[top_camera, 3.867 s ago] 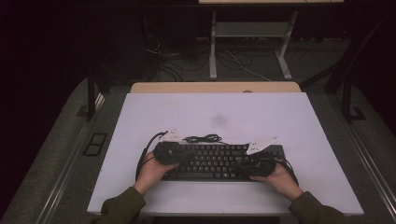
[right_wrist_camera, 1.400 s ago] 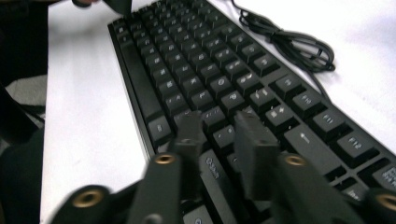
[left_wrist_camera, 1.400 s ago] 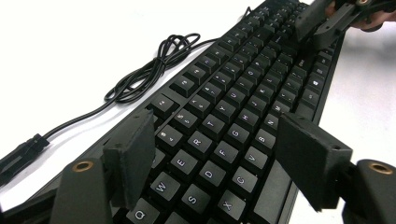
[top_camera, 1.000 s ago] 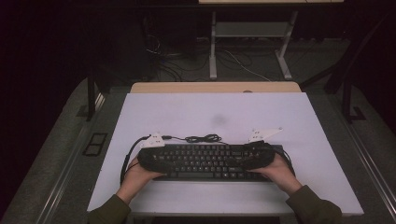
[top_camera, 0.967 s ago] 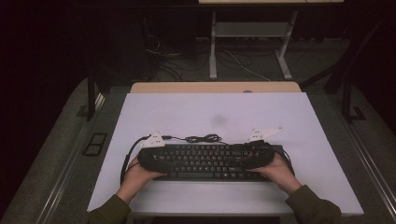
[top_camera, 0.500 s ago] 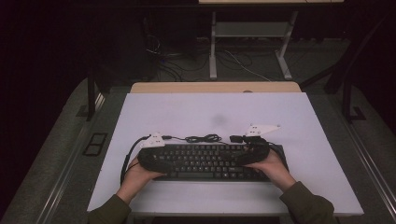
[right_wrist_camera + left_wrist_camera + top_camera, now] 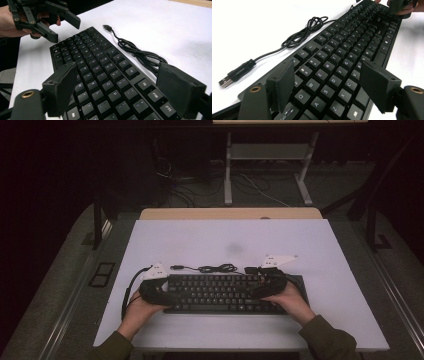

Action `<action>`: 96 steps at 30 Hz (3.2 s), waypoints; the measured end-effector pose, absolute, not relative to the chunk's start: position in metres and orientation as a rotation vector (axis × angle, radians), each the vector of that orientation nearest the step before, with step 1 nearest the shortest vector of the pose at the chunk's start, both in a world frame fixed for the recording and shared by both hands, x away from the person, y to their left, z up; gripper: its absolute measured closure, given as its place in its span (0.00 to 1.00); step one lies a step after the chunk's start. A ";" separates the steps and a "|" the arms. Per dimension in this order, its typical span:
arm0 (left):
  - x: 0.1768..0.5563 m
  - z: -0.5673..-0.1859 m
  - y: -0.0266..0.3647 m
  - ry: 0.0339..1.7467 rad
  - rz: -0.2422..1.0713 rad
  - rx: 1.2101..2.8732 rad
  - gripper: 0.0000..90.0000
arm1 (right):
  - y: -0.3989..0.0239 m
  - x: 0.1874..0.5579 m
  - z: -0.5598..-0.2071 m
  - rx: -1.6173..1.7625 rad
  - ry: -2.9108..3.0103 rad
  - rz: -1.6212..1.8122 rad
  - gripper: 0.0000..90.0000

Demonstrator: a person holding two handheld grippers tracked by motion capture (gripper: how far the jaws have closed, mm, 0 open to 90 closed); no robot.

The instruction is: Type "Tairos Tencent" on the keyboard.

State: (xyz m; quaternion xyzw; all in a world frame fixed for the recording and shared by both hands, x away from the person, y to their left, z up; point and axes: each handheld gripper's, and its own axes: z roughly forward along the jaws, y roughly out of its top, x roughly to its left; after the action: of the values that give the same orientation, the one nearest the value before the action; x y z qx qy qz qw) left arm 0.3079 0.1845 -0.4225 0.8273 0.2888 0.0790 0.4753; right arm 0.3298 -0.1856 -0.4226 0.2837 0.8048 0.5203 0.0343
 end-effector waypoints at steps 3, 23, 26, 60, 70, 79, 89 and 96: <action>0.308 -0.422 0.186 0.700 0.198 2.020 0.35 | -0.185 0.329 -0.423 0.869 2.481 1.597 0.18; 0.308 -0.424 0.190 0.723 0.175 2.083 0.99 | -0.185 0.328 -0.424 0.858 2.492 1.582 0.18; 0.308 -0.425 0.190 0.731 0.165 2.096 0.99 | -0.186 0.328 -0.424 0.864 2.490 1.583 0.18; 0.312 -0.433 0.187 0.750 0.149 2.164 0.99 | -0.186 0.328 -0.424 0.872 2.489 1.583 0.18; 0.312 -0.434 0.186 0.754 0.140 2.175 0.99 | -0.187 0.328 -0.424 0.874 2.485 1.584 0.18; 0.310 -0.431 0.184 0.745 0.147 2.168 0.99 | -0.187 0.329 -0.424 0.873 2.482 1.586 0.18; 0.309 -0.427 0.185 0.753 0.156 2.123 0.84 | -0.185 0.329 -0.424 0.860 2.489 1.563 0.18; 0.308 -0.426 0.183 0.738 0.170 2.121 0.65 | -0.181 0.333 -0.424 0.873 2.492 1.563 0.18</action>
State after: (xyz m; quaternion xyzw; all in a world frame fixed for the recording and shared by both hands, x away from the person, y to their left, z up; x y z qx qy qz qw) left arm 0.3085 0.1826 -0.4265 0.8501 0.2957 0.0681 0.4303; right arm 0.3327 -0.1812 -0.4236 0.2844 0.8117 0.5089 0.0365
